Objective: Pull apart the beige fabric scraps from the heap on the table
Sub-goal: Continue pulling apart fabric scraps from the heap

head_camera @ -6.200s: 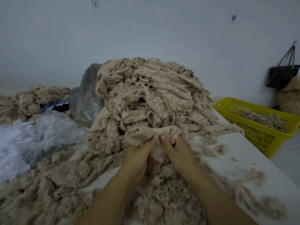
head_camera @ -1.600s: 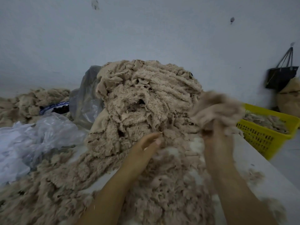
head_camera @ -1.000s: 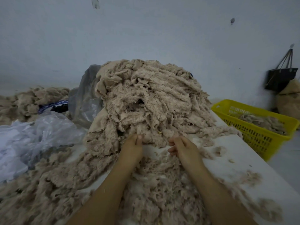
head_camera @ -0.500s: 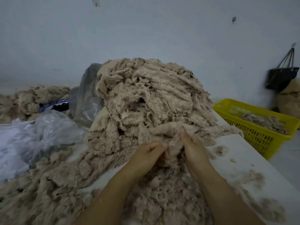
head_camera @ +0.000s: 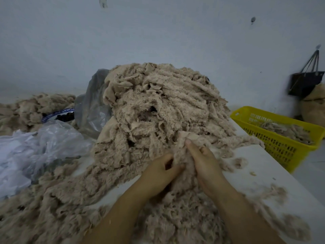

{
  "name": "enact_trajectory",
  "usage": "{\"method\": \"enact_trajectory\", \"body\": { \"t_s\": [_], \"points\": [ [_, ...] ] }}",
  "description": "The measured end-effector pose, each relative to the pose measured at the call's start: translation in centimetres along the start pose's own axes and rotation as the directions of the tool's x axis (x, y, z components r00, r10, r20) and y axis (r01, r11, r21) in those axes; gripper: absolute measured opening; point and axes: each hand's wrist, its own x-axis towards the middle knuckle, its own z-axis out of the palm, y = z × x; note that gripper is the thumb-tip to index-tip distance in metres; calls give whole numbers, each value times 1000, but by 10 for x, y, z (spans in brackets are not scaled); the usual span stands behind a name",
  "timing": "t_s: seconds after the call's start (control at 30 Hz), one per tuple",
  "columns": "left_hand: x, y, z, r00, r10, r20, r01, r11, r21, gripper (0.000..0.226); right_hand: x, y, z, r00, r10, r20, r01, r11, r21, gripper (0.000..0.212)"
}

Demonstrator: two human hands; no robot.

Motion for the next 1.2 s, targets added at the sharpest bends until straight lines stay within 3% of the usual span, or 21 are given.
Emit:
{"method": "enact_trajectory", "body": {
  "t_s": [0.07,0.17,0.27,0.37,0.67,0.77,0.87,1.03,1.1,1.2],
  "points": [
    [2,0,-4,992,-69,-107,49,982,-182,12,0,-1,0,998,-34,-57,30,997,-74,41],
    [3,5,-13,978,-185,-99,80,764,-641,15,0,-1,-4,994,5,-108,-17,994,-111,58],
    [6,8,-17,989,-136,-58,36,603,-797,35,-1,1,-1,994,88,-69,-99,980,-173,51],
    [5,7,-22,994,-97,-49,-3,419,-908,33,-2,0,0,984,137,-110,-154,975,-159,43],
    [12,0,-32,960,-266,-87,-55,126,-990,34,-5,-7,-2,978,-5,-209,-41,976,-215,56],
    [12,1,-33,972,-225,-71,-65,36,-997,39,-5,-8,-1,977,-65,-203,3,956,-293,62],
    [12,0,-36,969,-229,-89,-82,39,-996,31,-6,-11,-3,979,-104,-174,56,963,-264,62],
    [13,1,-34,975,-206,-76,-78,-1,-997,45,-7,-7,-2,950,-295,-106,250,916,-313,47],
    [12,2,-34,979,-191,-67,-70,-9,-998,48,-8,-7,0,934,-355,-42,321,885,-336,41],
    [14,0,-33,981,-182,-72,-72,6,-997,50,-10,-5,3,945,-303,126,328,891,-315,48]
  ]
}}
